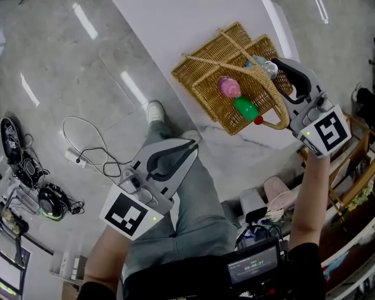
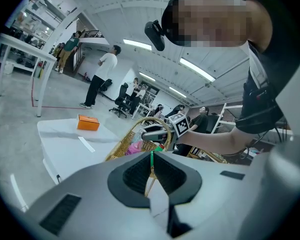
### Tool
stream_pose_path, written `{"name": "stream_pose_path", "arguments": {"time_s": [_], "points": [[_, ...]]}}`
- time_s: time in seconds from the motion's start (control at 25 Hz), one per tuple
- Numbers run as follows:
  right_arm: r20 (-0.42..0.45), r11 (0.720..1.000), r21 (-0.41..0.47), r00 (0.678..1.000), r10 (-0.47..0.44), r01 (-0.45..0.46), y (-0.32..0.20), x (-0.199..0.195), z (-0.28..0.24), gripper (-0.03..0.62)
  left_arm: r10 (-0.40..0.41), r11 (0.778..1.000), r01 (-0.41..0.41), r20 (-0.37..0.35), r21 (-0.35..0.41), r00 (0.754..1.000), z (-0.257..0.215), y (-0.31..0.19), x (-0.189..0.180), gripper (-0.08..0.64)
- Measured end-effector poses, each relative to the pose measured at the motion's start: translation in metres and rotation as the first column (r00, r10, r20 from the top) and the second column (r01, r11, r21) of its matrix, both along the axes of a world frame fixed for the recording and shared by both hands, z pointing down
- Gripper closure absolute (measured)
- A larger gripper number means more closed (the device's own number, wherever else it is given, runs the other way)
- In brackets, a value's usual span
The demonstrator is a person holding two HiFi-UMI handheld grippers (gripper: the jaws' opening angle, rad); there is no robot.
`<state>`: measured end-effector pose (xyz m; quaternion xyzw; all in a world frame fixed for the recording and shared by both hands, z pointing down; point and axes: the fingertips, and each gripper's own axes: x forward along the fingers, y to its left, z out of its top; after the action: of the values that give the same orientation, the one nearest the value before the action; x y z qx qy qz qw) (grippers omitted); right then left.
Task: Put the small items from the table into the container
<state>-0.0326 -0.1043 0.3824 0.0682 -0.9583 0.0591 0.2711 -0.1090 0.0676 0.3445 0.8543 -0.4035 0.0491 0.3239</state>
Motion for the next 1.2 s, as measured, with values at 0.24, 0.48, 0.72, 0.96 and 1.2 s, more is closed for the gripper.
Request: {"name": "stream_pose_path", "arguments": {"time_s": [0.24,0.48,0.72,0.96,1.2], "points": [[0.014,1.000,-0.014,1.000,0.022,-0.022,0.000,0.008,-0.003,0.413,0.003,1.000,-0.003,-0.001,0.004,1.000,-0.001,0.000,0.003,0.555],[0.022,0.999,-0.008,0.998,0.051,-0.051,-0.001,0.016,-0.008,0.411,0.011,1.000,-0.011,-0.003,0.007,1.000,-0.001,0.001,0.008,0.555],[0.050,0.994,-0.012,0.993,0.107,-0.107,0.001,0.033,-0.025,0.411,0.029,0.999,-0.029,-0.001,0.014,1.000,-0.005,0.004,0.015,0.555],[0.104,0.977,0.030,0.973,0.206,-0.211,0.008,0.058,-0.056,0.413,0.050,0.998,-0.051,0.003,0.028,0.999,-0.010,0.003,0.028,0.555],[0.164,0.949,0.055,0.940,0.300,-0.312,0.036,0.082,-0.086,0.414,0.096,0.993,-0.097,0.017,0.061,0.995,-0.025,0.000,0.051,0.554]]}}
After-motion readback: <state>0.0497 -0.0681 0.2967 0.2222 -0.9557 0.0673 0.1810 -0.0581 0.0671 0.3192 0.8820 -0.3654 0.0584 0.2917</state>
